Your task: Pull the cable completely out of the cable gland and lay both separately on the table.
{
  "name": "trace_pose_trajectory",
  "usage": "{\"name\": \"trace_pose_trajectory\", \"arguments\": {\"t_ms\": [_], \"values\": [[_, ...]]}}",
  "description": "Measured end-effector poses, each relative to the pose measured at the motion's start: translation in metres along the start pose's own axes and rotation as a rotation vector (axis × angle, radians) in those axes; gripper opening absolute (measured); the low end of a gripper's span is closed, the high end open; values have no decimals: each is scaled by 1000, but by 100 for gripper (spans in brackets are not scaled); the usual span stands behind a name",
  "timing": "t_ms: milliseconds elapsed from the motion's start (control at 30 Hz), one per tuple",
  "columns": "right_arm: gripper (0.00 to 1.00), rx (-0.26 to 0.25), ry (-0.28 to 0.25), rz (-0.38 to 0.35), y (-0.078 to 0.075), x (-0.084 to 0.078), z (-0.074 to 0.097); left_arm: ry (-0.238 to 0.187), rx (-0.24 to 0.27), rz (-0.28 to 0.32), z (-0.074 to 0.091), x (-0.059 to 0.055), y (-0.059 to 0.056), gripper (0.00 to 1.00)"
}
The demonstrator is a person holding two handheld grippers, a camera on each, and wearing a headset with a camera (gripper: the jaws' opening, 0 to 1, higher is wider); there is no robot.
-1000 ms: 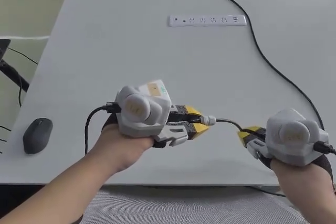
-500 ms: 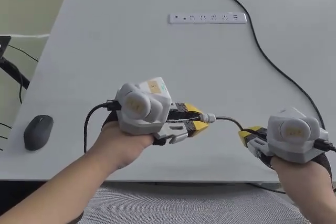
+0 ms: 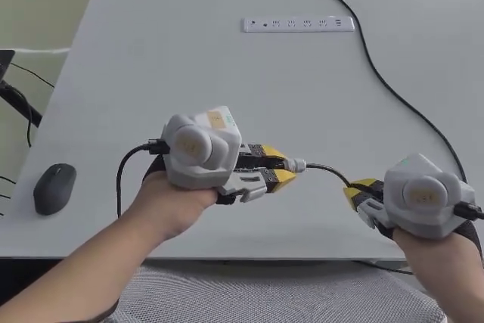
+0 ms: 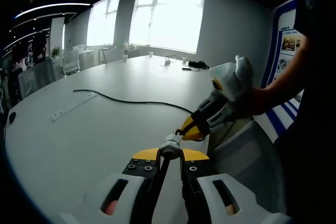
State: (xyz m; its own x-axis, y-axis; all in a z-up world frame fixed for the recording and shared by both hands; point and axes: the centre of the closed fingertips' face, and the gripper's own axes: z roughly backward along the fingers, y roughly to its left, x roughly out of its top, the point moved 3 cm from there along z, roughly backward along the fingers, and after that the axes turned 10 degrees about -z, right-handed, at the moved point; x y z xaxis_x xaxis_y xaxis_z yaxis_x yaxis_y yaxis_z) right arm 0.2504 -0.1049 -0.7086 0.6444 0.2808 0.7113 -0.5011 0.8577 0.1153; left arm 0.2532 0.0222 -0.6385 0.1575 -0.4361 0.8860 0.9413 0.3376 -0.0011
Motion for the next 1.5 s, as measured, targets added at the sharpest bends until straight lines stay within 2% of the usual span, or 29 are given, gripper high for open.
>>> {"name": "trace_pose_trajectory", "arguments": {"t_ms": [100, 233, 300, 333, 467, 533, 600, 667, 967, 1133, 1300, 1500], "values": [[7, 11, -8, 85, 6, 5, 5, 2, -2, -2, 0, -1, -1, 15], [12, 23, -45, 141, 15, 19, 12, 1, -2, 3, 0, -1, -1, 15], [14, 40, -66, 178, 23, 30, 16, 0, -2, 5, -1, -1, -1, 15], [14, 45, -86, 221, 27, 38, 18, 1, -3, 6, -1, -1, -1, 15], [14, 56, -108, 337, 43, 56, 21, 4, -1, 7, 0, -2, 1, 15], [14, 61, -119, 366, 49, 62, 21, 4, 1, 8, 0, -2, 2, 15], [13, 74, -114, 381, 53, 64, 19, 7, 0, 9, 0, -3, 2, 15], [13, 78, -97, 441, 57, 63, 16, 6, -2, 7, 0, -2, 2, 15], [8, 91, -92, 540, 72, 66, 10, 10, -11, 6, 1, -4, 0, 15], [4, 95, -89, 572, 74, 65, 9, 12, -22, 4, 0, -4, -1, 15], [1, 96, -92, 575, 73, 63, 8, 15, -27, -1, -1, -4, -1, 15], [1, 106, -91, 538, 71, 61, 7, 20, -32, -6, -2, -4, -3, 15]]}}
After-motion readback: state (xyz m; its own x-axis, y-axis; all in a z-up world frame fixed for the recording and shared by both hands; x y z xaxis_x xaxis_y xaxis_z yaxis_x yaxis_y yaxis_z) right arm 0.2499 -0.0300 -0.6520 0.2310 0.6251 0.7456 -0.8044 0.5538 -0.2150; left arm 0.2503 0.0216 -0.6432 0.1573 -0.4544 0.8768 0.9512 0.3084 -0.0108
